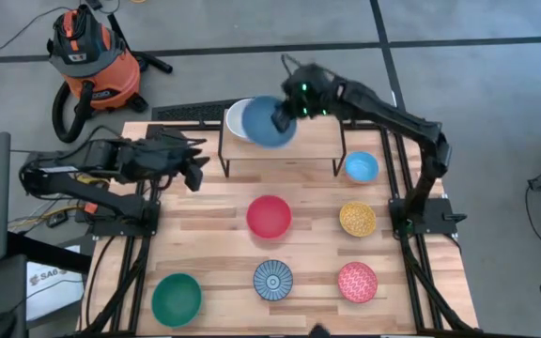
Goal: Place and stack bowls onto a shelf
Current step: Stack the blue bowl on top of the white bowl on the shelf
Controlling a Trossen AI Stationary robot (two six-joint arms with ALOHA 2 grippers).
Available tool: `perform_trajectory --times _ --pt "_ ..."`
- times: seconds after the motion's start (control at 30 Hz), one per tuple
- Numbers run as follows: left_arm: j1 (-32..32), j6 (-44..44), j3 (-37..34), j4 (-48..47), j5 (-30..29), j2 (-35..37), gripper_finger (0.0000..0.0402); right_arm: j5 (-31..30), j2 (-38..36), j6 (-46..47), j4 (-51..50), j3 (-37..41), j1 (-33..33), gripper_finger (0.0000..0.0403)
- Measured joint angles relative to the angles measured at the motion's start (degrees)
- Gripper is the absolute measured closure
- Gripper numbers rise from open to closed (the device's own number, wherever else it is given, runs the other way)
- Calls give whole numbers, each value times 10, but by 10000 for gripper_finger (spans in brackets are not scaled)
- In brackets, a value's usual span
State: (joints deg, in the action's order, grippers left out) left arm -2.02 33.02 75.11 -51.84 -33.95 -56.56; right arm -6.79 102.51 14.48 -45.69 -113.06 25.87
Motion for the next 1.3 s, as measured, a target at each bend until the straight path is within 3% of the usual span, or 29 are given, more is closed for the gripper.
perform_trajectory --times 0.13,0.27,0.6,0.93,1.3 --pt "57 -62 0 3 7 9 253 33 30 31 76 -19 45 374" --pt "144 -110 0 22 74 6 253 68 77 54 116 -46 54 374" --pt "307 -194 0 23 235 -20 253 27 218 61 16 -213 45 374" --pt "333 -249 0 19 262 -79 253 4 245 56 -64 -211 46 374" --pt "333 -279 0 24 283 -130 253 -8 246 36 -69 -212 39 355"
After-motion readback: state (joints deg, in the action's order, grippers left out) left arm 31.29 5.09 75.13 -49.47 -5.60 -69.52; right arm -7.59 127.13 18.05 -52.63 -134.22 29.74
